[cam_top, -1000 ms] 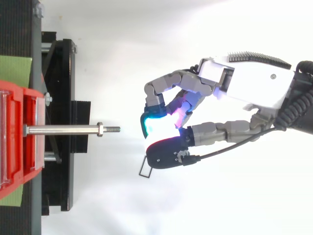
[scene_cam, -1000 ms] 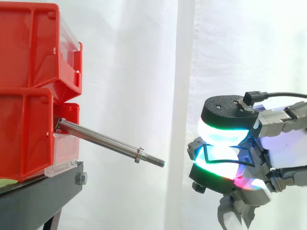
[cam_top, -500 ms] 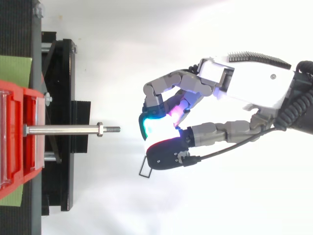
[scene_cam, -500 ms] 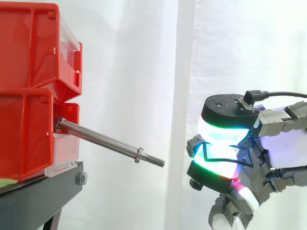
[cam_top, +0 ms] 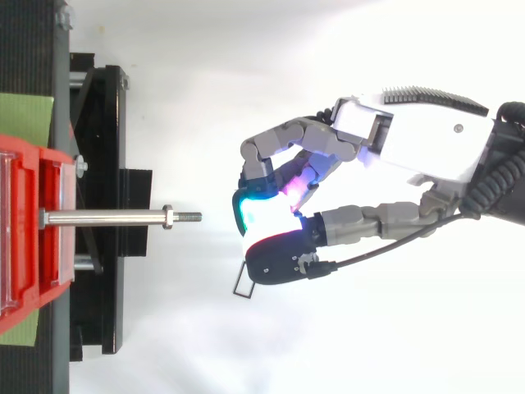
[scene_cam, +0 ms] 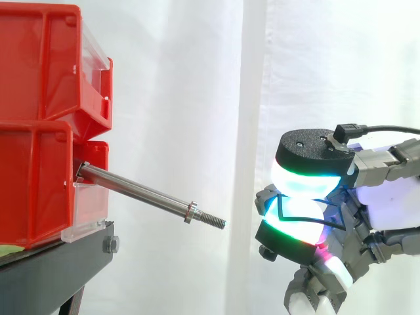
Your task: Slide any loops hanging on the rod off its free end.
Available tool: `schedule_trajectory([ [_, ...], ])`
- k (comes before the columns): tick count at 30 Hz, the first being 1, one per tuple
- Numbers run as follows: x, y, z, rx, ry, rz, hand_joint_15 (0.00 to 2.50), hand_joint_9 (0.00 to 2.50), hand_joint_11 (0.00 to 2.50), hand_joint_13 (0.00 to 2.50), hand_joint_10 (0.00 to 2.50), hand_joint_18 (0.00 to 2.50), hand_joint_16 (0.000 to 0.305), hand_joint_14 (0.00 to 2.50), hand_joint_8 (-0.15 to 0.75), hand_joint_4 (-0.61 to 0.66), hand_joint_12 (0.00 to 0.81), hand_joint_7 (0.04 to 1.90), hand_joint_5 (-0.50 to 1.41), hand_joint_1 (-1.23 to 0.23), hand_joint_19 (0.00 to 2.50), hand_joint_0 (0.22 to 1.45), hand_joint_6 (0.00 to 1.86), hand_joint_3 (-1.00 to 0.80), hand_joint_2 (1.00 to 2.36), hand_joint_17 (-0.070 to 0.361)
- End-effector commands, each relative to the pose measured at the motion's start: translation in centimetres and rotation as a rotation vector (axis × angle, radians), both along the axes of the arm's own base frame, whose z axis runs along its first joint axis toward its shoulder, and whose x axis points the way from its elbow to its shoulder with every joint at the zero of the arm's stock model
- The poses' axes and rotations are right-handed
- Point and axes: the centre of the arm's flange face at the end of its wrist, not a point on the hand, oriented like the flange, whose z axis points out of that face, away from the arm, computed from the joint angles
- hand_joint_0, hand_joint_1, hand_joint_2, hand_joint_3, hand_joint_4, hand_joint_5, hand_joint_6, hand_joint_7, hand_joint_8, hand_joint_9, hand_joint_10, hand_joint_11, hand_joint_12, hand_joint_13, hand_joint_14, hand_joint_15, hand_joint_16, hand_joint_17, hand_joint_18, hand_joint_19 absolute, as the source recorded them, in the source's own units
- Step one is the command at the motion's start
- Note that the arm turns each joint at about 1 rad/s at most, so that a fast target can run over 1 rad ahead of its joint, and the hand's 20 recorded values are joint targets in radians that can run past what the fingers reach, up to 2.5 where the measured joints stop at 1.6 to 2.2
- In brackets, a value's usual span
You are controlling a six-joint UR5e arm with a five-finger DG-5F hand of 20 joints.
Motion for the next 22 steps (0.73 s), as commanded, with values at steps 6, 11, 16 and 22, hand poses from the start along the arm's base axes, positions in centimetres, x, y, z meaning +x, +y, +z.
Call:
schedule_trajectory([
  [6, 0.00, 0.01, 0.00, 0.000, 0.000, 0.000, 0.42, 0.96, 0.76, 0.82, 0.02, 0.71, 0.051, 0.01, 0.307, 0.03, 0.356, 1.38, -0.21, -0.70, 0.49, 0.67, 0.91, -0.20, 1.02, 0.115],
  [11, 0.00, 0.01, 0.00, 0.000, 0.000, 0.000, 0.43, 0.96, 0.77, 0.83, 0.02, 0.71, 0.051, 0.01, 0.306, 0.03, 0.355, 1.40, -0.21, -0.70, 0.49, 0.67, 0.91, -0.20, 1.02, 0.115],
  [16, 0.00, 0.01, 0.00, 0.000, 0.000, 0.000, 0.43, 0.96, 0.76, 0.84, 0.02, 0.71, 0.051, 0.01, 0.305, 0.03, 0.352, 1.39, -0.21, -0.70, 0.49, 0.67, 0.91, -0.20, 1.02, 0.116],
  [22, 0.00, 0.01, 0.00, 0.001, -0.001, 0.000, 0.44, 0.96, 0.76, 0.85, 0.01, 0.71, 0.052, 0.02, 0.303, 0.02, 0.346, 1.40, -0.21, -0.70, 0.50, 0.67, 0.91, -0.19, 1.02, 0.116],
])
